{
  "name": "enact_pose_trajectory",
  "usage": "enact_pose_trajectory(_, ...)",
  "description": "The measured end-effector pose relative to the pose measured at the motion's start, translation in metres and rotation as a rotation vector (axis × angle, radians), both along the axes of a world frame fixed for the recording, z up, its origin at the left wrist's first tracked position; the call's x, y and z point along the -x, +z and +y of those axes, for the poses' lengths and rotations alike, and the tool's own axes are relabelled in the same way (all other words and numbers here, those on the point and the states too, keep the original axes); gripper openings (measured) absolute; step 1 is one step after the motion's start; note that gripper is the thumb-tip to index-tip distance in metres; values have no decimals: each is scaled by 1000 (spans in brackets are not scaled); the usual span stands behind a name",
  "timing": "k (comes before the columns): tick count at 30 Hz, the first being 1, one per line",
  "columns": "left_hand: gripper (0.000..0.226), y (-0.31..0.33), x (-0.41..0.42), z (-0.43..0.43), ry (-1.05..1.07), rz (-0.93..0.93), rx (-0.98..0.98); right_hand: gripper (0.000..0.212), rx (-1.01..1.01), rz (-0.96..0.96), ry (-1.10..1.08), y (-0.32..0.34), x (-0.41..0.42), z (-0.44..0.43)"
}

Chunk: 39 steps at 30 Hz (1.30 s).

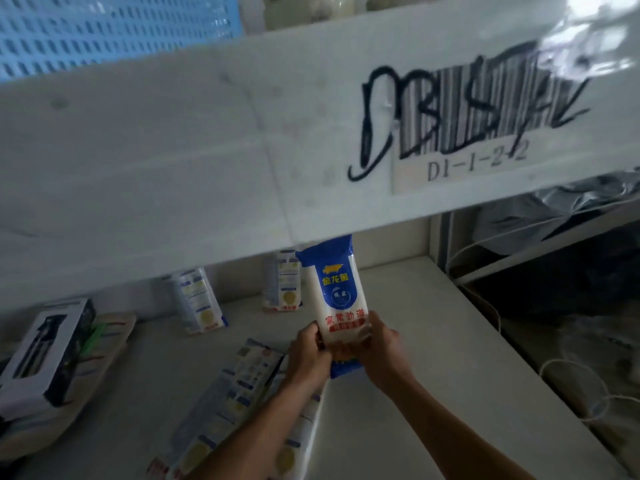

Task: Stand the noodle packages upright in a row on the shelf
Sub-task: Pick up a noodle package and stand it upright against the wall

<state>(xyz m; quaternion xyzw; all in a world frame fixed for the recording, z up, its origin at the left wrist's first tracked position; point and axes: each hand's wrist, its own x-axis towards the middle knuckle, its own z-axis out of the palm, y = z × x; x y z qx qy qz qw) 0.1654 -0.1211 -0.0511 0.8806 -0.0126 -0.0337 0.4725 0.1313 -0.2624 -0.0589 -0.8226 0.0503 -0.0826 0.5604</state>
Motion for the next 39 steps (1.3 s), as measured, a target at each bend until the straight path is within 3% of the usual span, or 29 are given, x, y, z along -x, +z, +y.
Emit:
enact_pose_trajectory(2, 21, 0, -10, -8, 14, 2, 16, 15, -75, -41, -20, 5, -3, -1)
enact_pose_trajectory(5, 26, -7, -25, -16, 44, 21, 35, 54, -285, -41, -107, 7, -6, 2)
enact_pose_trajectory(7, 29, -7, -33, -20, 66, 21, 19, 46, -363, -37, -136, 0, -12, 3)
enact_pose_trajectory(9, 34, -7, -40, -23, 91, 20, 20, 37, -298, -33, -152, -2, -20, 4)
enact_pose_trajectory(13, 35, -15, -60, -22, 119, -5, 7, 57, -154, -49, -130, -5, -32, 5)
enact_pose_trajectory(17, 32, -11, -66, -26, 147, -1, -38, 58, -53, -15, -65, -3, -38, 1)
enact_pose_trajectory(20, 22, -5, -73, -30, 128, 9, -5, 54, -72, 43, -4, 15, -35, -7)
enact_pose_trajectory(23, 28, -3, -70, -29, 136, 22, -36, 53, -124, 66, 44, 22, -28, -6)
enact_pose_trajectory(27, 35, 3, -68, -35, 149, 20, -45, 50, -187, 79, 124, -32, -70, -12)
enact_pose_trajectory(30, 31, 9, -72, -38, 166, 53, -52, 28, -233, 78, 136, 21, -43, -9)
enact_pose_trajectory(34, 13, 22, -80, -41, 190, 76, 17, 36, -231, 84, 231, 43, -42, -12)
enact_pose_trajectory(39, 30, 34, -97, -42, 80, 146, 90, 34, -227, 101, 233, 53, -69, -13)
